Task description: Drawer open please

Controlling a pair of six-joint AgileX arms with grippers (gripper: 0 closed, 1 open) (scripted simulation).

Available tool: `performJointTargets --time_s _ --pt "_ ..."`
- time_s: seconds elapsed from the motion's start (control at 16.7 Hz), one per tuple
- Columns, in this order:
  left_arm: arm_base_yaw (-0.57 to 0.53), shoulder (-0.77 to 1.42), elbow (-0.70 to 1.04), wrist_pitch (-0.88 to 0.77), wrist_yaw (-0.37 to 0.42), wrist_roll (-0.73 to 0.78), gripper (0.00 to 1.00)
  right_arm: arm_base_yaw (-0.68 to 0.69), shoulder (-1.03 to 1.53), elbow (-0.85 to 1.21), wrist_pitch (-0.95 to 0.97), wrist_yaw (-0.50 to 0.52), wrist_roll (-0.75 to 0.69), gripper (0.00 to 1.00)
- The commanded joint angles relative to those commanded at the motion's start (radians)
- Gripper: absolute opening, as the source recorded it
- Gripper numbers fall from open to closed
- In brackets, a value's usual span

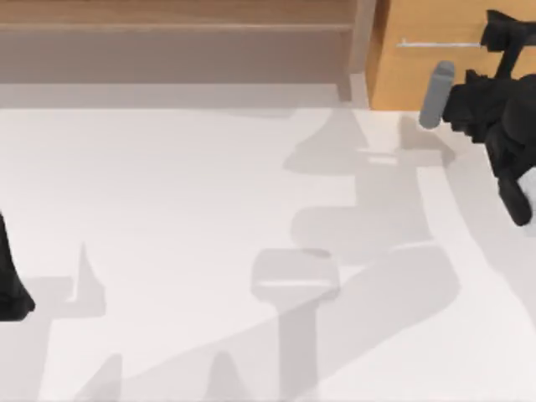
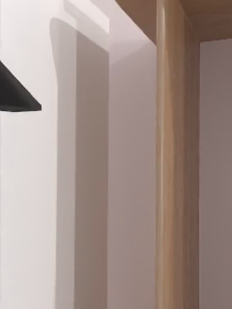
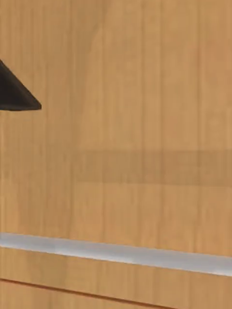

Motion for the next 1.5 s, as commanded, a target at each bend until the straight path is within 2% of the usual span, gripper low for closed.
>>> performJointTargets --time_s 0.36,1.14,1.5 --pt "0.000 0.000 0.000 0.000 0.000 0.000 1.00 -0.004 0.022 0.047 -0.025 -0.004 0.000 1.00" --pt "0.000 0.000 0.000 0.000 0.000 0.000 1.00 -0.004 0.022 0.047 -0.025 -0.004 0.000 0.02" --pt "0.000 0.000 0.000 0.000 0.000 0.000 1.00 -0.004 0.022 0.047 -0.025 -0.004 0.000 0.00"
